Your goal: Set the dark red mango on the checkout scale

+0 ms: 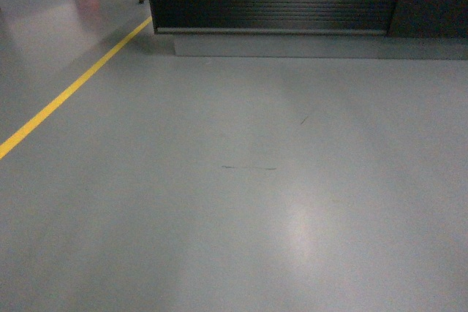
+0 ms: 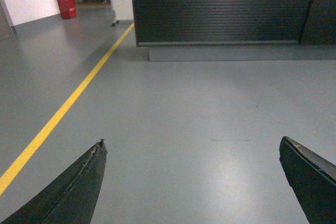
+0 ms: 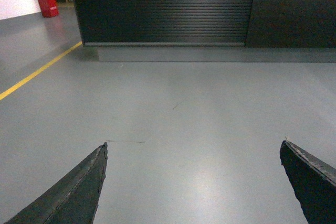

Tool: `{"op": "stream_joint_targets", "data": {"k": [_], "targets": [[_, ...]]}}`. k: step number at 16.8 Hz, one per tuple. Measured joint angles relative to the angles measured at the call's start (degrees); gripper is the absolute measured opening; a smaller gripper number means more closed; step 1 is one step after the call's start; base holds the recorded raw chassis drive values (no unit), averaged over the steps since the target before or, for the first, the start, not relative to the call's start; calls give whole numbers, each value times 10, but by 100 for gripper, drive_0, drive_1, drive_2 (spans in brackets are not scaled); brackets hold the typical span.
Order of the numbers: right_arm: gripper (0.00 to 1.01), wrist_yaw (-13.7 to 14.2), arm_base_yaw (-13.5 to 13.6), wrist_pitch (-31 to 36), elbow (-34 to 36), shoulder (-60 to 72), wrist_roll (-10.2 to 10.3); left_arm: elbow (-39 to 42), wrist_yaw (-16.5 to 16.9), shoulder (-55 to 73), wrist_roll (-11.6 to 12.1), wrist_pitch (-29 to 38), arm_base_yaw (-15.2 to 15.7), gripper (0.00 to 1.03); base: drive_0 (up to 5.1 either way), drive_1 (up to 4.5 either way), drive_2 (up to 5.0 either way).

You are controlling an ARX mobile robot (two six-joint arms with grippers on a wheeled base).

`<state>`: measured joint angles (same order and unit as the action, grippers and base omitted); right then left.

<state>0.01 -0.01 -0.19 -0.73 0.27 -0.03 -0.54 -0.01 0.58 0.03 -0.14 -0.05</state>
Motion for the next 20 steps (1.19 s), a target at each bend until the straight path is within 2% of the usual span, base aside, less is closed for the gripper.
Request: {"op": "stream_joint_targets", "data": {"k": [20], "targets": [[98, 0, 0, 1, 0, 0, 0, 0, 0, 0, 0, 0, 0, 98, -6, 426, -438]]}}
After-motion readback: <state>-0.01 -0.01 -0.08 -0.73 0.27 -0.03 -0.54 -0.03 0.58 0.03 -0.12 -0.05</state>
